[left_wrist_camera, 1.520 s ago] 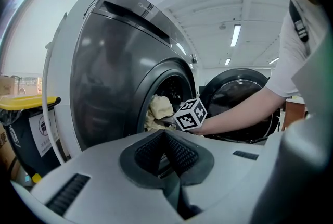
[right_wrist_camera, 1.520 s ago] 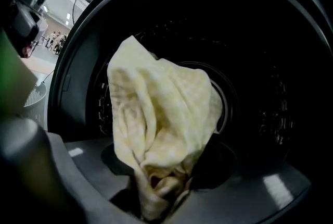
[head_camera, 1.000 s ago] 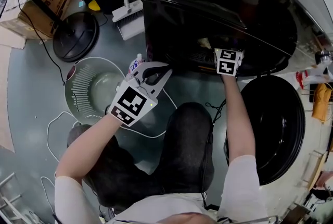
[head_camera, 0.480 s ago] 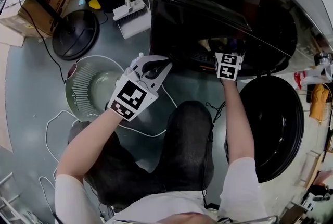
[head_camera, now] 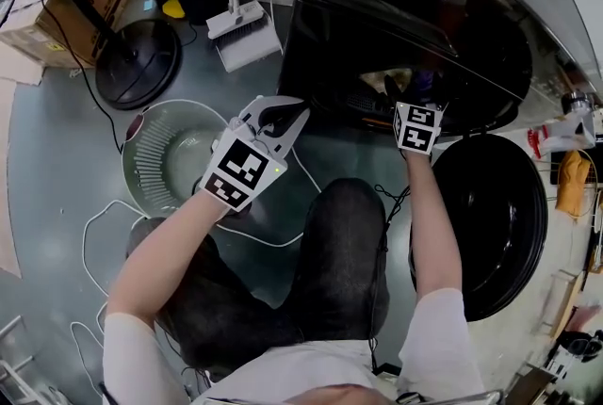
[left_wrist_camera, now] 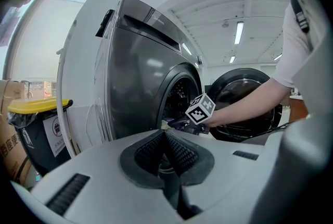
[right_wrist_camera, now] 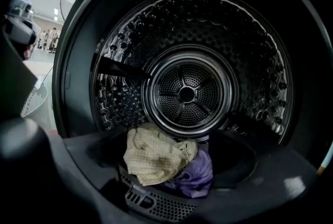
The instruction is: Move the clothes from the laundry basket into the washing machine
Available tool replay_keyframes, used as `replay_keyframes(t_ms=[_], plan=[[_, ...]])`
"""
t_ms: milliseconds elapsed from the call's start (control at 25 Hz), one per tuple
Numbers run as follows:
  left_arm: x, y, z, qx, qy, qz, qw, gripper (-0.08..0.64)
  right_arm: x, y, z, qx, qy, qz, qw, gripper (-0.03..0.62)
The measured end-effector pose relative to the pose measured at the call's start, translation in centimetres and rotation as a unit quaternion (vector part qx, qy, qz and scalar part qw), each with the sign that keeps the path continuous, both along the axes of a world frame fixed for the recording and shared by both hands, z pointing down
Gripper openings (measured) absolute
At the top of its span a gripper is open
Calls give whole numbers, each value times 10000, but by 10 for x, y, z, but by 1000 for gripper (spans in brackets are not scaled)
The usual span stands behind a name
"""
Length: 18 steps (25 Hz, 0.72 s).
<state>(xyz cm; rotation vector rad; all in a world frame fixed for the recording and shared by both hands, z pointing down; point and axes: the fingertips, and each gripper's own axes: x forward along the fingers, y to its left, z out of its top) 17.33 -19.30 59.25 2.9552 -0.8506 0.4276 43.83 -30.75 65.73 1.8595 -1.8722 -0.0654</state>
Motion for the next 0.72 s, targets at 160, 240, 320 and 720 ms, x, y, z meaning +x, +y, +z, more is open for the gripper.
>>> replay_keyframes(t_ms=[160,240,320,720], plan=[[-6,0,-5,17,86,-2,10000,5,-10,10,-17,168,69,-23,9998,440],[-8,2,-6,11,128,2,9999,5,-14,17,-25,283,92,-12,9996,391],[-12,4,-5,6,138,23,9999,5,-19,22,-34,387,123,-2,9992,346],[-33,1,-5,-6,179,34,9998,6,-49,42,-82,876,237,-187,9957,261]])
